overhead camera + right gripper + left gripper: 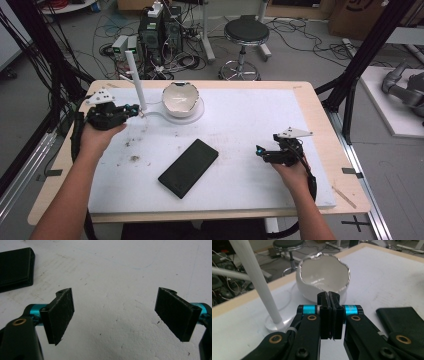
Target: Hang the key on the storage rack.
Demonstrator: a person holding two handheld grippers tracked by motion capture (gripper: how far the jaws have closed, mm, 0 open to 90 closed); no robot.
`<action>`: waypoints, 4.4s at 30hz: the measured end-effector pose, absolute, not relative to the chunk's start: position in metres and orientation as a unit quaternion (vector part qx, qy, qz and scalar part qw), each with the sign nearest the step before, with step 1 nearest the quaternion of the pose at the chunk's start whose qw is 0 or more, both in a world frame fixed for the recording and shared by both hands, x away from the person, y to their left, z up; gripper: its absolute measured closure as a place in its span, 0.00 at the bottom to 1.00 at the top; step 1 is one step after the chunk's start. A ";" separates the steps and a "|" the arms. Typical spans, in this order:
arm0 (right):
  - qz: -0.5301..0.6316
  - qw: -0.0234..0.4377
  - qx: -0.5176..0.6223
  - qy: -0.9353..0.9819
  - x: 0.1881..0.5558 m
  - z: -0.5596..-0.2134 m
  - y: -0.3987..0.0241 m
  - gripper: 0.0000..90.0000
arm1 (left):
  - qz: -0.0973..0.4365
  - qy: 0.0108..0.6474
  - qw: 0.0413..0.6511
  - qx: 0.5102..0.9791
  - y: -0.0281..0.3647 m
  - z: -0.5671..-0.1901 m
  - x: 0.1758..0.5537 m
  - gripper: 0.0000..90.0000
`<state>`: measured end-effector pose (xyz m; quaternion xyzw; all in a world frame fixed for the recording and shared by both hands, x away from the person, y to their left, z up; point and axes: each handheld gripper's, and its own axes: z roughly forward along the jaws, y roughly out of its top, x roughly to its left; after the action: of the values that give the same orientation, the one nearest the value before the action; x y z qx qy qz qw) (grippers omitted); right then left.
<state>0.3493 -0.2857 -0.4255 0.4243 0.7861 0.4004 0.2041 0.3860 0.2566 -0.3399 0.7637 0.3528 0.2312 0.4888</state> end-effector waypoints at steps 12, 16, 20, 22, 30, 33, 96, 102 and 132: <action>0.398 0.202 0.421 0.790 0.350 -0.427 -0.283 0.18 | 0.286 0.381 0.490 0.730 0.278 -0.277 0.420 0.98; 0.398 0.203 0.422 0.788 0.349 -0.426 -0.284 0.18 | 0.291 0.390 0.496 0.720 0.285 -0.271 0.430 0.98; 0.400 0.202 0.426 0.786 0.350 -0.426 -0.286 0.18 | 0.287 0.395 0.495 0.719 0.287 -0.273 0.435 0.98; 0.399 0.200 0.427 0.786 0.351 -0.427 -0.286 0.18 | 0.285 0.389 0.497 0.722 0.284 -0.273 0.436 0.98; 0.396 0.198 0.426 0.789 0.351 -0.428 -0.284 0.18 | 0.291 0.383 0.482 0.732 0.274 -0.266 0.444 0.98; 0.395 0.198 0.428 0.789 0.351 -0.427 -0.284 0.18 | 0.293 0.390 0.476 0.732 0.272 -0.266 0.448 0.98; 0.400 0.191 0.428 0.788 0.350 -0.427 -0.282 0.18 | 0.237 0.404 0.474 0.745 0.268 -0.331 0.397 0.35; 0.406 0.190 0.425 0.786 0.351 -0.426 -0.283 0.18 | 0.252 0.381 0.468 0.756 0.259 -0.344 0.374 0.33; 0.406 0.190 0.433 0.782 0.355 -0.428 -0.284 0.18 | 0.206 0.349 0.495 0.769 0.251 -0.388 0.349 0.18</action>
<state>0.3547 -0.2838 -0.4278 0.4328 0.7820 0.4064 0.1897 0.3490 0.2512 -0.3882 0.7688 0.3487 0.2059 0.4949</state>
